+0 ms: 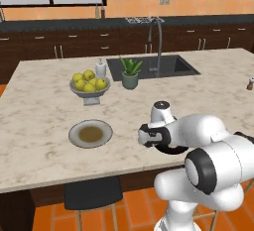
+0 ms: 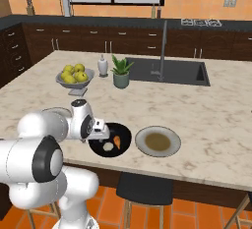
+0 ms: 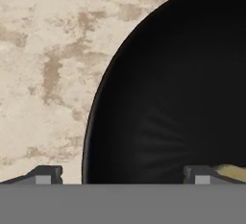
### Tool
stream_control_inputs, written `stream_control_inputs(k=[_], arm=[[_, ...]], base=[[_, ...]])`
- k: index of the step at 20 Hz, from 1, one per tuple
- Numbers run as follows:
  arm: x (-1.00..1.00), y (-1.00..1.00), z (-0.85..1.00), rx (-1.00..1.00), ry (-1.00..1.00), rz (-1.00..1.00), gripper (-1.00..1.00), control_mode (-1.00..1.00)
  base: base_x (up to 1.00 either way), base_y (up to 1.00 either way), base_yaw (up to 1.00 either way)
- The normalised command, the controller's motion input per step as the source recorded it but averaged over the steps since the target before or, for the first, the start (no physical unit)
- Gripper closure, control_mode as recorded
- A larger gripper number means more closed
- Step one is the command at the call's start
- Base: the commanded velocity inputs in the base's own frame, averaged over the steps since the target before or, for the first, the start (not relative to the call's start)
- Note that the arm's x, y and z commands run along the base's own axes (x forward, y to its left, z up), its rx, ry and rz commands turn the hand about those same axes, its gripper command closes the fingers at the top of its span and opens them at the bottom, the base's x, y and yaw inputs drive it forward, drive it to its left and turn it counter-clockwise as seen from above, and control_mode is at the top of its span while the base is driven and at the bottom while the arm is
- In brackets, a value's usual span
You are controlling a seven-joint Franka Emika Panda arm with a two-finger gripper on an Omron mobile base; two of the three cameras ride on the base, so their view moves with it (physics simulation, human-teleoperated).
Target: Pick the chicken drumstick and garlic from their plates and place them in the bowl. Then put the bowl in the fridge.
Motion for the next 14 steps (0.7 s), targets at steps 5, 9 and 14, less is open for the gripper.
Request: stream_control_inputs(k=[5,9,14], arm=[[0.02,0.00,-0.20,0.00,-0.03,-0.09,1.00,-1.00],[0.07,-0.01,-0.12,0.00,0.00,-0.02,1.00,-1.00],[-0.09,-0.34,0.02,0.00,0.00,0.01,1.00,-1.00]], base=[[0.00,0.00,0.00],[0.00,0.00,0.00],[0.00,0.00,0.00]])
